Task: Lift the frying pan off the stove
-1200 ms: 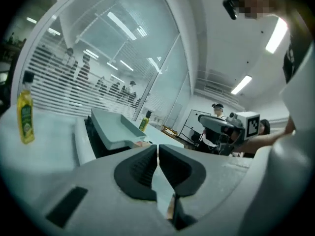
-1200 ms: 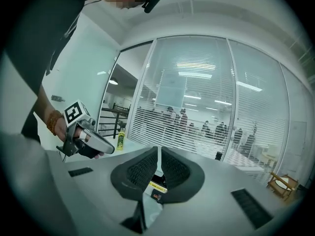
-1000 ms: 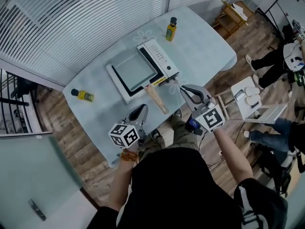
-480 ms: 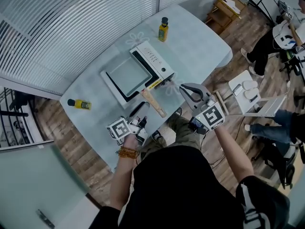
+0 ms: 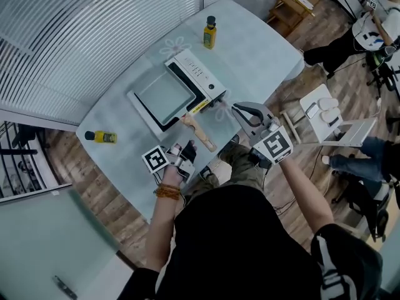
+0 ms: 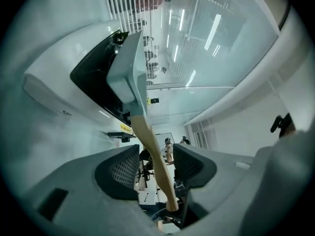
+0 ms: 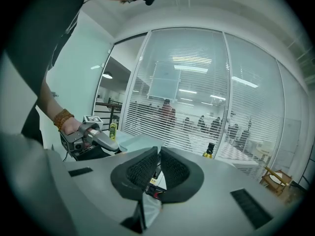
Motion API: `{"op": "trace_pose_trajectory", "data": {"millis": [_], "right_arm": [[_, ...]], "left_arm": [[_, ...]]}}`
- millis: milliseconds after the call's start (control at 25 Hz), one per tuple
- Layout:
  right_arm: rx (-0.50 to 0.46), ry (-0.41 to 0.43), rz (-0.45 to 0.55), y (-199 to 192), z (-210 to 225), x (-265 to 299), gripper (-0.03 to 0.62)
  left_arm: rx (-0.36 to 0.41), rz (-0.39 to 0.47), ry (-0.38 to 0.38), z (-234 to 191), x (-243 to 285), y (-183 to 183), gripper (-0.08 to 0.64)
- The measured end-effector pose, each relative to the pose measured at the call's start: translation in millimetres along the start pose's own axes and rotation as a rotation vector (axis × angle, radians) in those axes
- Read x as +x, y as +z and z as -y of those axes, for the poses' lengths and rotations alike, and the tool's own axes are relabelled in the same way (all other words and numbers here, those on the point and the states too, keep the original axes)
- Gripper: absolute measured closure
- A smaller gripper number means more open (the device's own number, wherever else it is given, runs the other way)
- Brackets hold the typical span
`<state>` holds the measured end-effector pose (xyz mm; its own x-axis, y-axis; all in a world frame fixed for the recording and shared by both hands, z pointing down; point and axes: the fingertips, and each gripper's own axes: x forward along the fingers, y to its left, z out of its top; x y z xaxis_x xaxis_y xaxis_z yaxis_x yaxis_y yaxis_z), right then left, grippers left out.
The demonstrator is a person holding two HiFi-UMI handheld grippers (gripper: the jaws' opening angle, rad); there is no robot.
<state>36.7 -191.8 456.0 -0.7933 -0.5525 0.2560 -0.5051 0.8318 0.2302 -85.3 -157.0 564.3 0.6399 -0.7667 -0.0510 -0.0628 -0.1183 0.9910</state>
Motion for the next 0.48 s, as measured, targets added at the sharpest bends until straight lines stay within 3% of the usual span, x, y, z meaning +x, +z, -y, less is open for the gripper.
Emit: {"op": "trace_pose_trajectory", "data": {"millis": [120, 280, 480], "right_arm": [[0.011, 0.003, 0.001, -4, 3, 3, 0.586], [0.015, 0.004, 0.011, -4, 6, 8, 0.586], [0.016, 0.008, 0.023, -3, 11, 11, 0.586]], "left_arm": [[0.047, -0.014, 0.04, -8, 7, 1, 0.351], [-0.011, -0.012, 0.021, -9, 20, 1, 0.351], [-0.007, -0.051, 0.018, -6, 30, -5, 0.373]]}}
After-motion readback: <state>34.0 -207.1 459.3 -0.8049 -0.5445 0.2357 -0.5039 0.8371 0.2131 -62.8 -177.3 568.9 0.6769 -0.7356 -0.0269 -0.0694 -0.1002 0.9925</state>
